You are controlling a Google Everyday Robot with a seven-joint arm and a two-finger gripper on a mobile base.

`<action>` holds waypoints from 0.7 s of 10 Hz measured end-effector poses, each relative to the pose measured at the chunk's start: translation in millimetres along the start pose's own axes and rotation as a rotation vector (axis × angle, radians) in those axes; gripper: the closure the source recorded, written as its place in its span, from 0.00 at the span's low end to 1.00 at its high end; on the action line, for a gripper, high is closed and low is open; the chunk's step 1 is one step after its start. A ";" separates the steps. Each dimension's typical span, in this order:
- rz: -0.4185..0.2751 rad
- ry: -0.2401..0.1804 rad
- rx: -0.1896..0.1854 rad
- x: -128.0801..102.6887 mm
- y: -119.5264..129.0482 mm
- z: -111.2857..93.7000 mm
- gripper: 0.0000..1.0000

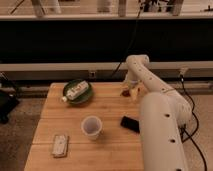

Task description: Place the pepper in the ceramic cup

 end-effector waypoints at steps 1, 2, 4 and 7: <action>0.001 -0.003 0.005 1.2 0.8 0.2 0.34; 0.000 -0.005 0.009 1.7 1.6 -0.1 0.44; -0.003 -0.008 0.009 0.6 3.8 0.2 0.66; -0.001 -0.011 0.009 -1.3 3.7 -0.9 0.95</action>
